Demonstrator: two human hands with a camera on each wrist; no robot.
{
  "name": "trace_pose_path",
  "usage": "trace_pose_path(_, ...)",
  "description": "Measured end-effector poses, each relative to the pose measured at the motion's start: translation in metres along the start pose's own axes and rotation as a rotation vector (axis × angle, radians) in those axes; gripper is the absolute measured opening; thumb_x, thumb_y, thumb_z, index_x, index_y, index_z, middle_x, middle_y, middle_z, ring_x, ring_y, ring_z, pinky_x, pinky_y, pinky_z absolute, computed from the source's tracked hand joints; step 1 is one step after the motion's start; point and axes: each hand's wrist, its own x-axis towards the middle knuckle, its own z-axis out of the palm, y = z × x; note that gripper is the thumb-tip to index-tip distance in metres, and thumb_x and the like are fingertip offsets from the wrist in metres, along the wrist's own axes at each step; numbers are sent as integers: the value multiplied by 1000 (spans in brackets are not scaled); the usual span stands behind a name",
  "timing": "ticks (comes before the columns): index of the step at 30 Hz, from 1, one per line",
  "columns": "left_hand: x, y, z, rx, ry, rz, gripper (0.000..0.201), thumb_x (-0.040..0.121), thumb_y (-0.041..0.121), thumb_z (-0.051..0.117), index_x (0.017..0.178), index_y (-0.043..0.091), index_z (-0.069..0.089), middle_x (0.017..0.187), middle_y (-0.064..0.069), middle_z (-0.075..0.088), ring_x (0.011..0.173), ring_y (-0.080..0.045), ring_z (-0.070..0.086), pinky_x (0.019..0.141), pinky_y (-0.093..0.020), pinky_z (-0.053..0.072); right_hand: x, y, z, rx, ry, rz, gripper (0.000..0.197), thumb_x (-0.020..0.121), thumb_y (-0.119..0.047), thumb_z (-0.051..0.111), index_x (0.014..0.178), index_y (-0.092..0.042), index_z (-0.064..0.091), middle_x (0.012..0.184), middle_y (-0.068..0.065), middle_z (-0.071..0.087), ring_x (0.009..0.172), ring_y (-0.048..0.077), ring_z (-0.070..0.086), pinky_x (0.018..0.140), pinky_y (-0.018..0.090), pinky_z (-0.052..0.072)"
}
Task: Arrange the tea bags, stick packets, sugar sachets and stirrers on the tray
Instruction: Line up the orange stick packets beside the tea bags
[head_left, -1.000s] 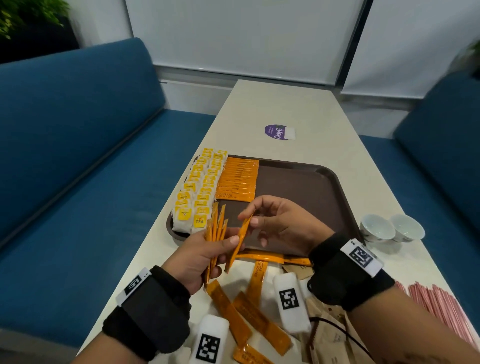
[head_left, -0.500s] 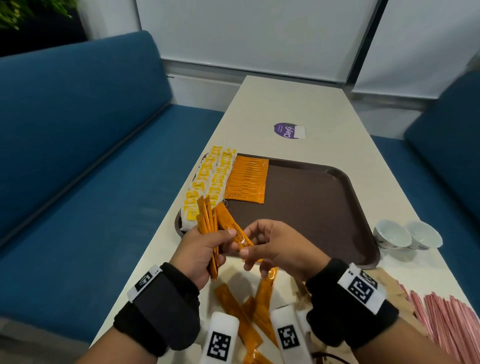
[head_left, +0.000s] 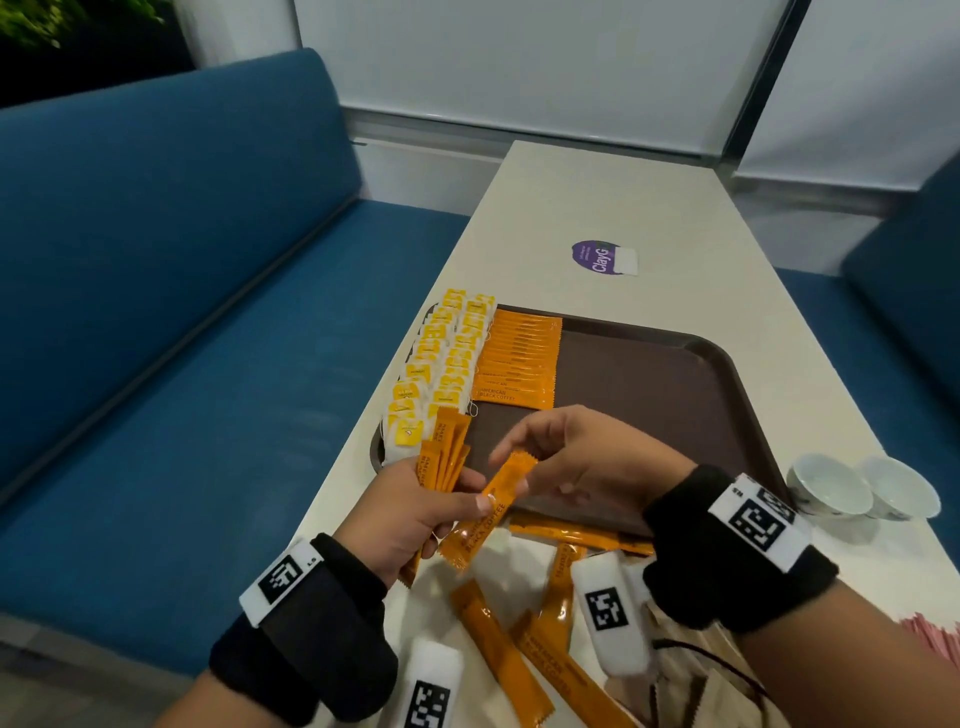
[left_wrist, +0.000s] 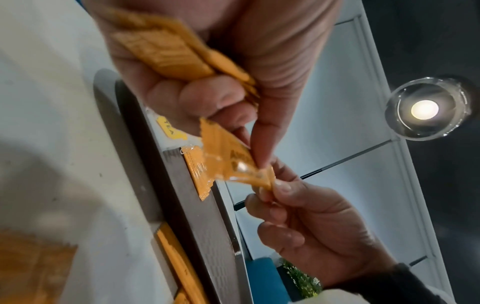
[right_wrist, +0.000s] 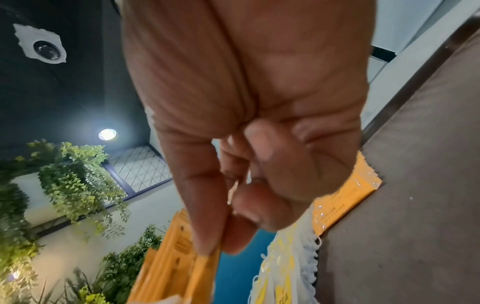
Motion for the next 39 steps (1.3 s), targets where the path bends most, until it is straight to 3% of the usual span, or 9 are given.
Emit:
trace_pose_path(4, 4, 1, -1, -112, 126, 22, 1, 85, 13, 64, 86, 13, 65, 57, 1, 55, 42, -6, 42, 38, -17, 34, 5, -1, -18, -95, 191, 70, 8, 84, -7, 68, 91, -11, 69, 70, 4, 65, 52, 9, 55, 44, 18, 41)
trace_pose_path(9, 8, 0, -9, -315, 224, -95, 13, 90, 30, 59, 95, 17, 60, 68, 0, 58, 45, -7, 41, 34, -15, 34, 30, 13, -46, 181, 505, 259, 6, 92, -7, 57, 98, -7, 59, 75, 8, 66, 56, 11, 57, 47, 20, 38)
trace_pose_path(13, 8, -4, -8, -347, 204, -138, 14, 90, 28, 59, 97, 16, 60, 65, 0, 58, 47, -8, 41, 34, -15, 34, 64, 19, -48, 140, 493, 476, 6, 94, -13, 55, 94, -10, 60, 82, 5, 63, 65, 12, 53, 56, 23, 39)
trace_pose_path(16, 8, -7, -9, -359, 208, -141, 14, 90, 28, 59, 99, 17, 60, 65, 0, 58, 48, -8, 42, 35, -15, 35, 87, 26, -52, -91, 503, 525, 22, 88, -19, 66, 102, -3, 63, 100, 12, 65, 92, 24, 61, 82, 35, 50)
trace_pose_path(18, 9, -9, -11, -369, 217, -137, 14, 90, 27, 59, 99, 17, 61, 66, 0, 58, 49, -8, 42, 35, -15, 35, 96, 26, -52, -168, 501, 533, 31, 84, -22, 70, 105, 0, 64, 105, 14, 67, 96, 28, 63, 91, 39, 51)
trace_pose_path(26, 4, -11, -13, -391, 205, -131, 22, 90, 25, 58, 107, 12, 62, 70, -2, 58, 49, -9, 44, 35, -16, 38, 114, 18, -61, -315, 426, 560, 26, 86, -28, 68, 93, -4, 63, 109, 9, 70, 107, 23, 63, 101, 39, 45)
trace_pose_path(31, 1, -9, -9, -440, 141, -143, 28, 88, 24, 59, 111, 7, 61, 68, -4, 63, 47, -10, 54, 40, -18, 47, 117, 23, -66, -268, 422, 588, 40, 83, -26, 72, 112, -1, 61, 111, 13, 69, 99, 25, 65, 96, 36, 48)
trace_pose_path(35, -2, -6, -7, -559, 40, -151, 30, 86, 23, 57, 109, 4, 64, 71, -9, 68, 52, -16, 64, 49, -26, 57, 102, 16, -67, -138, 366, 657, 36, 90, -20, 63, 122, -6, 52, 120, 8, 65, 75, 14, 54, 69, 25, 46)
trace_pose_path(39, -6, -2, -3, -662, -16, -160, 27, 89, 21, 53, 104, 3, 66, 77, -13, 71, 59, -20, 69, 56, -32, 59, 66, 7, -56, -142, 442, 445, 21, 87, -14, 67, 102, -8, 55, 89, 7, 64, 73, 17, 59, 65, 29, 51)
